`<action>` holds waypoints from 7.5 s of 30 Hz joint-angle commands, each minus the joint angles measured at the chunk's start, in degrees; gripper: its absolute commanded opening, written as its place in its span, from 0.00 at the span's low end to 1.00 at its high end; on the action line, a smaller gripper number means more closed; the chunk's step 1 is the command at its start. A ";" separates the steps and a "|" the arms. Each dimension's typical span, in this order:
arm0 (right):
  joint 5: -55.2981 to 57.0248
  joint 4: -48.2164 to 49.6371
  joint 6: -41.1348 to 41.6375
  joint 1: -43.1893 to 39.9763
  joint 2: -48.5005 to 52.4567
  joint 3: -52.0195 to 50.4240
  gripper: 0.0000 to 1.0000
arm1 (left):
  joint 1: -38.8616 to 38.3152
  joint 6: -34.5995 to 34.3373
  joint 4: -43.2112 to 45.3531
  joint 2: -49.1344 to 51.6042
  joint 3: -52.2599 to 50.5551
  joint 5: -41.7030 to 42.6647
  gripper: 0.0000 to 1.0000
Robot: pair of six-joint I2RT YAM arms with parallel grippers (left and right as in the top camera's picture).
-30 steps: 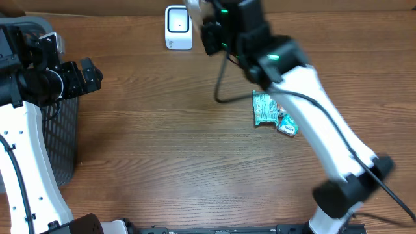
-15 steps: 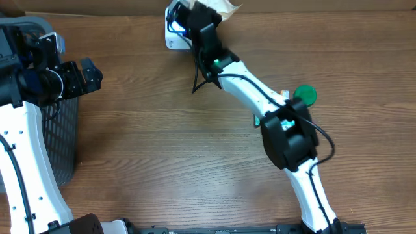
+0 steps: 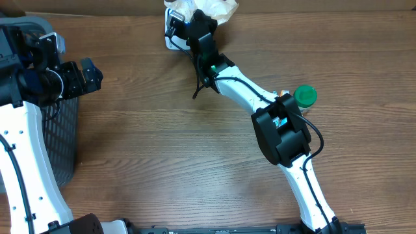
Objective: Scan the item barcode
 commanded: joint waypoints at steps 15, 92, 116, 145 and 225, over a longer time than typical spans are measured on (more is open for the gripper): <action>-1.77 0.94 -1.38 0.35 2.21 0.72 0.04 | -0.07 0.87 0.02 -0.04 0.74 0.02 1.00; -4.50 -106.44 101.77 -6.62 -20.59 -3.41 0.55 | -0.07 0.87 0.02 -0.04 0.74 0.02 0.99; -17.11 -109.74 92.06 -6.56 -36.89 16.61 0.76 | -0.07 0.87 0.02 -0.04 0.74 0.02 0.99; -19.54 -109.72 91.14 -6.58 -68.24 16.55 1.00 | -0.07 0.87 0.02 -0.04 0.74 0.04 0.99; -43.17 -16.31 69.46 -31.58 -142.00 -113.94 1.00 | -0.07 0.87 0.02 -0.04 0.74 0.04 0.99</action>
